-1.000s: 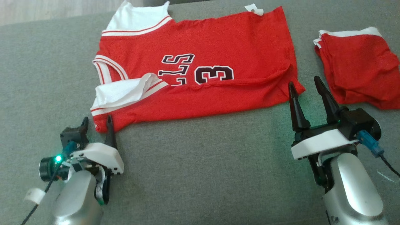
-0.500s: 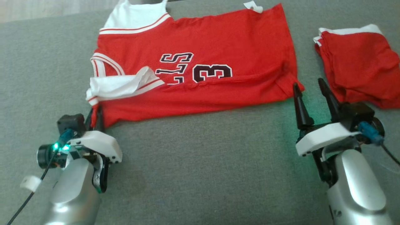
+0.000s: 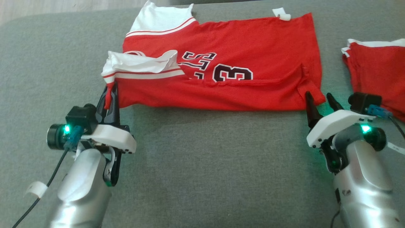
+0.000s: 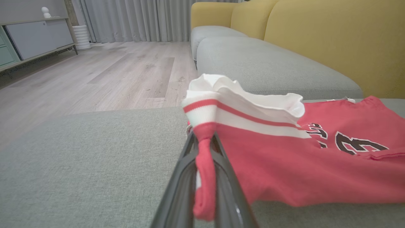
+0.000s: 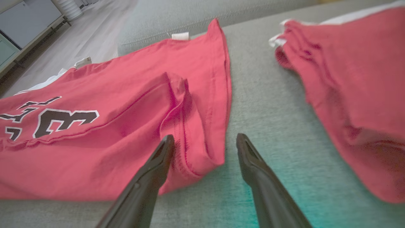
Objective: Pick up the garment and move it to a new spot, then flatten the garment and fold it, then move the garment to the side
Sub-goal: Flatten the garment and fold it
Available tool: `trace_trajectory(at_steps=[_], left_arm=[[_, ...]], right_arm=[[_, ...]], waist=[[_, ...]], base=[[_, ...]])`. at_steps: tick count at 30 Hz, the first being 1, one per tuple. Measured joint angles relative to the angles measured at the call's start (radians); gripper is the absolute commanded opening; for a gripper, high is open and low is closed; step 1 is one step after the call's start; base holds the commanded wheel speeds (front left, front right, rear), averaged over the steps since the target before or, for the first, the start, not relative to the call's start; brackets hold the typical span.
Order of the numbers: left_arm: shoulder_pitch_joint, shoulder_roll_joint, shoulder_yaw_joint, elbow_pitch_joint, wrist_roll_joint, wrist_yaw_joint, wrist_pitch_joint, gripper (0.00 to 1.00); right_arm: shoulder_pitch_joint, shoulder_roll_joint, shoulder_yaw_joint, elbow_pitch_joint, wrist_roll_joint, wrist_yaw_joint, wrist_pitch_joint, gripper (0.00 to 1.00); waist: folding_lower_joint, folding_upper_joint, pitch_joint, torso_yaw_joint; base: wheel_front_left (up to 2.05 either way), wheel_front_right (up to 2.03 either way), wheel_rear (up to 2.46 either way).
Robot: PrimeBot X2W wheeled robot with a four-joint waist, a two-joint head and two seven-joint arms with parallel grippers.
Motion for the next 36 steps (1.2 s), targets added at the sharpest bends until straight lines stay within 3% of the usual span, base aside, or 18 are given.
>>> trace_trajectory(at_steps=[8,9,10,16,24,30,36], left_arm=[[0.001,0.001,-0.014,-0.024,0.0,0.0,0.002,0.0],[0.001,0.001,-0.014,-0.024,0.0,0.0,0.007,0.0],[0.002,0.002,-0.014,-0.023,0.0,0.001,0.01,0.0],[0.017,0.019,-0.013,-0.007,-0.001,0.01,0.018,0.0],[0.119,0.042,-0.013,0.004,-0.019,0.011,0.044,0.0],[0.224,0.065,-0.017,-0.04,-0.045,0.01,0.111,0.0],[0.369,0.096,-0.032,-0.148,-0.065,0.011,0.19,0.0]], right_arm=[[-0.094,-0.002,0.046,0.159,0.06,0.0,-0.022,1.0],[-0.107,-0.002,0.058,0.175,0.052,0.0,-0.033,0.72],[-0.118,-0.002,0.067,0.189,0.042,0.0,-0.044,0.02],[-0.131,-0.001,0.093,0.24,-0.026,0.0,-0.121,0.0],[-0.088,-0.001,0.122,0.231,-0.031,0.0,-0.133,0.0],[0.031,0.001,0.121,0.161,-0.03,0.0,-0.059,0.0],[0.165,-0.011,0.118,0.013,-0.001,0.0,0.067,0.0]], waist=[[0.0,0.0,0.014,0.028],[0.0001,0.0,0.014,0.03],[0.0,0.0,0.013,0.031],[0.0,0.0,-0.009,0.018],[-0.0001,0.0,-0.088,-0.014],[-0.0002,0.0,-0.166,-0.034],[-0.0003,0.0,-0.232,-0.05]], base=[[0.0,0.0,0.0],[0.0,0.0,0.0],[0.0,0.0,0.0],[0.0,0.0,0.0],[0.0,0.0,0.0],[0.0,0.0,0.0],[0.0,0.0,0.0]])
